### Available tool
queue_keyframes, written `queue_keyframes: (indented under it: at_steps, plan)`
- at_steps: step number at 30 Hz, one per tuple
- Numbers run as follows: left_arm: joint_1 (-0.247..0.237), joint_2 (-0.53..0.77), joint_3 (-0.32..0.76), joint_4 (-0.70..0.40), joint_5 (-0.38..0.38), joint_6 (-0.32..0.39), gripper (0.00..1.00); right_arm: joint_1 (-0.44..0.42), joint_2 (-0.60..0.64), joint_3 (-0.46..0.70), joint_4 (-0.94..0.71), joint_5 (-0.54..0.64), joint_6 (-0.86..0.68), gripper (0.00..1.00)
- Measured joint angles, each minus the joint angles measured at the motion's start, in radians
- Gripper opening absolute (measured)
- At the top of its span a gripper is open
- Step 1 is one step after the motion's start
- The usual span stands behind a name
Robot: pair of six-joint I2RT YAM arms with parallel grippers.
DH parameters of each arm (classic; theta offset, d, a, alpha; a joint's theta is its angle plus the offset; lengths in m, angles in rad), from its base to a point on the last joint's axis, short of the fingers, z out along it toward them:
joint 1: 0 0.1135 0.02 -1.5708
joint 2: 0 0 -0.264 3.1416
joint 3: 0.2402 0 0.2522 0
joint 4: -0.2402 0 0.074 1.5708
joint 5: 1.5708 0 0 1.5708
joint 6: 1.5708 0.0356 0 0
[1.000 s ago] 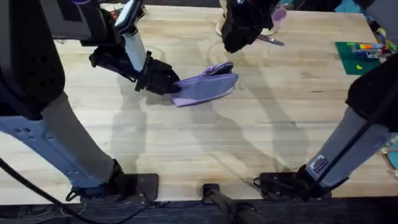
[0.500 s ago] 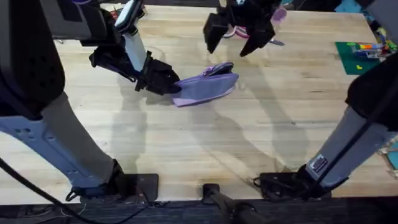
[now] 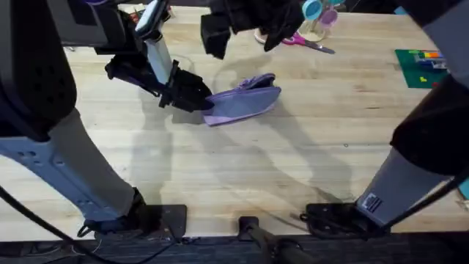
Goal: Unzip the bag, pick up the pens from the table one at a time and place them inside, then zip the bag closed.
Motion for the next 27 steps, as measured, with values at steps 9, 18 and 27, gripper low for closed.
queue_keyframes:
  at_steps: [9,18,27]
  plan:
    - [0.0,0.0,0.0,0.001,0.0,0.0,0.042,0.033,0.0,0.0,-0.019,0.035,0.12,0.996]
    - [0.0,0.0,0.0,0.003,0.0,0.0,0.042,0.016,0.0,0.0,-0.05,0.041,0.422,0.997]
    - [0.0,0.0,0.0,0.004,0.0,0.0,0.042,0.016,0.006,0.0,-0.063,0.021,0.626,0.995]
